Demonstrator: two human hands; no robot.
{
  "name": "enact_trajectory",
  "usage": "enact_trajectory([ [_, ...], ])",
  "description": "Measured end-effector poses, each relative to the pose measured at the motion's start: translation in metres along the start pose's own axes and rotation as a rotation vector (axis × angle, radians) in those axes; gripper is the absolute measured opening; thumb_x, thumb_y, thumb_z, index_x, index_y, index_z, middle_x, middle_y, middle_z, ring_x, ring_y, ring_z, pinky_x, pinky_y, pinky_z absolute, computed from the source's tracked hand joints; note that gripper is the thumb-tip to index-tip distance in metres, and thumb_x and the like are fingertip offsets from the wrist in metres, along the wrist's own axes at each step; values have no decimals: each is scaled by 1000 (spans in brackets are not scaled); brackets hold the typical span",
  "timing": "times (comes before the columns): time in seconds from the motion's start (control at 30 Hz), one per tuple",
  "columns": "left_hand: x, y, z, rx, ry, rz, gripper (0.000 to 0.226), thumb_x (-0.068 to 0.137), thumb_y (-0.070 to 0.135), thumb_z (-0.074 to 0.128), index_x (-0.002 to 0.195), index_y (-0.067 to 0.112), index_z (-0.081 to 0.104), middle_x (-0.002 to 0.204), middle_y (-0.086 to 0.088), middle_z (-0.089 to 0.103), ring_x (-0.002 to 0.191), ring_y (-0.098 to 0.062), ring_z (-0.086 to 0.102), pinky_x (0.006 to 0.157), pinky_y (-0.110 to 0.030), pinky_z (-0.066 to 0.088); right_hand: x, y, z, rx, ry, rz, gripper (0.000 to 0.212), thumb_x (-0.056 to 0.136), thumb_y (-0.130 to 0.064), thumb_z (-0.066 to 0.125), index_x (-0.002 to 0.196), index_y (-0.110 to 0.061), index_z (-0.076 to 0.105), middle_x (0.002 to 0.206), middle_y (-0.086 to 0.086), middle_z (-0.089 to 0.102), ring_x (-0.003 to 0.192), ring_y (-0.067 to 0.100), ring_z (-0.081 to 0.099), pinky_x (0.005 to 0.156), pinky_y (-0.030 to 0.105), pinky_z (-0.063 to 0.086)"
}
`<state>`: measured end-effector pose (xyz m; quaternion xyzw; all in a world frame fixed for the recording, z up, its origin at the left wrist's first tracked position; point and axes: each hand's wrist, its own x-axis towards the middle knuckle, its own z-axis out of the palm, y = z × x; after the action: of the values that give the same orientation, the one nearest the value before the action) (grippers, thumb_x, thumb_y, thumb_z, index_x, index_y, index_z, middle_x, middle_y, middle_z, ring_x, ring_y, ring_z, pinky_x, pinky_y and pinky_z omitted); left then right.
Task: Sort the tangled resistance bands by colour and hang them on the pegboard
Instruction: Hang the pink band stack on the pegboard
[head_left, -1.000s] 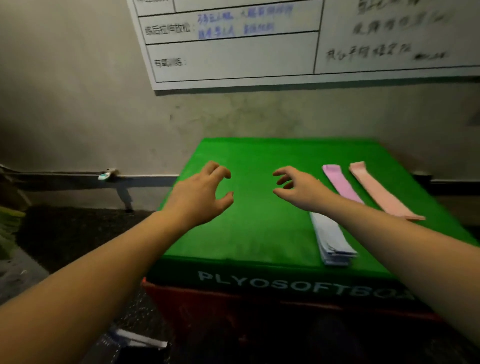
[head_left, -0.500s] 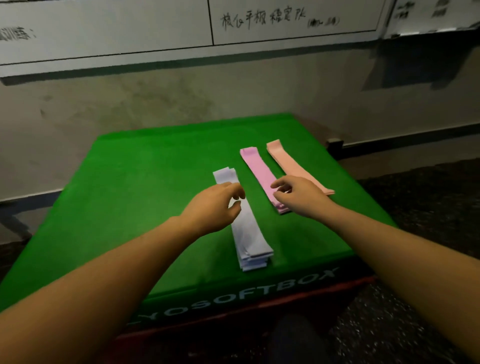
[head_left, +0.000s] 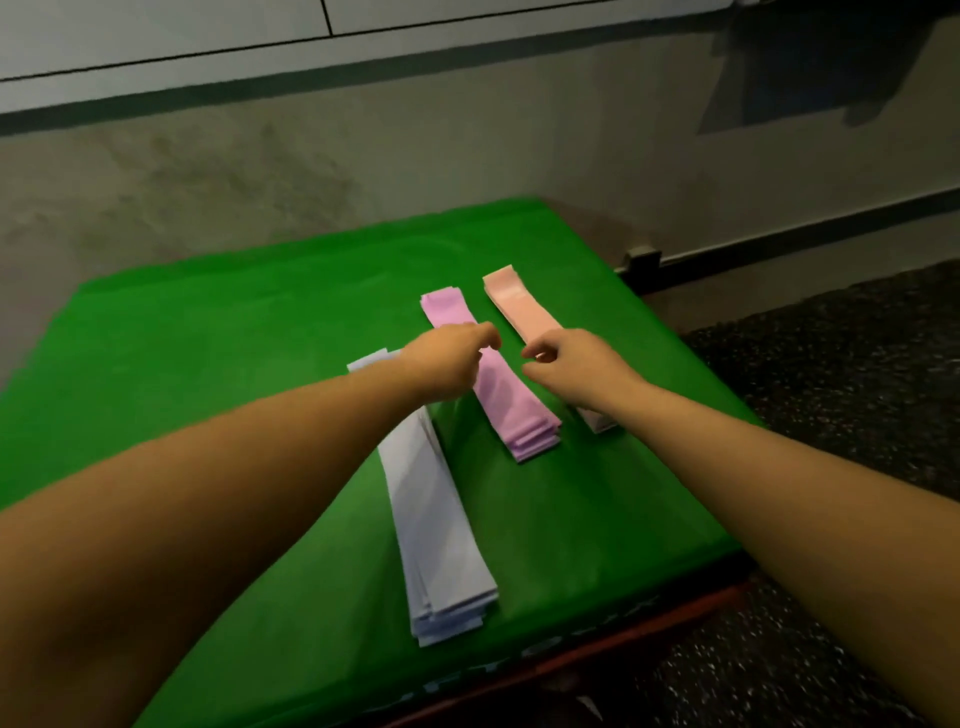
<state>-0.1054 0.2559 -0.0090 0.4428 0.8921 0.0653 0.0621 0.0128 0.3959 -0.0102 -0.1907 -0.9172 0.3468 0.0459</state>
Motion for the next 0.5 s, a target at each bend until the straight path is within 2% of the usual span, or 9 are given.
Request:
enact_trajectory([
  [0.1, 21, -10, 2, 40, -40, 0, 53, 89, -9, 42, 133, 20, 53, 135, -4, 58, 111, -22, 59, 84, -35, 52, 9, -4, 21, 0, -18, 5, 36, 90, -25, 64, 125, -15, 66, 124, 4, 68, 106, 18, 64, 92, 30, 50],
  [0.2, 31, -17, 6, 50, -137, 87, 55, 91, -6, 44, 139, 21, 49, 146, -2, 49, 130, -22, 48, 106, -37, 43, 11, -2, 42, -70, -59, 69, 45, 90, -29, 63, 132, -16, 59, 126, 8, 64, 99, 22, 60, 83, 30, 49],
  [0.27, 37, -25, 10, 59, -220, 117, 54, 95, 1, 43, 145, 22, 45, 150, -2, 44, 137, -23, 41, 113, -40, 36, 13, 1, 50, -159, -29, 103, 46, 90, -32, 64, 131, -15, 56, 127, 12, 60, 106, 28, 58, 88, 34, 49],
  [0.4, 42, -32, 14, 191, -294, 206, 53, 99, 15, 40, 149, 30, 37, 156, 0, 34, 143, -24, 28, 116, -50, 28, 17, -6, 49, -177, -57, 217, 51, 94, -26, 62, 135, -4, 44, 131, 16, 56, 115, 33, 58, 81, 31, 43],
  [0.5, 40, -32, 13, 246, -311, 220, 53, 99, 18, 40, 149, 33, 34, 157, 0, 28, 144, -25, 22, 115, -51, 27, 21, -15, 43, -243, -134, 224, 38, 97, -23, 56, 130, -2, 54, 130, 15, 60, 116, 31, 59, 84, 32, 45],
])
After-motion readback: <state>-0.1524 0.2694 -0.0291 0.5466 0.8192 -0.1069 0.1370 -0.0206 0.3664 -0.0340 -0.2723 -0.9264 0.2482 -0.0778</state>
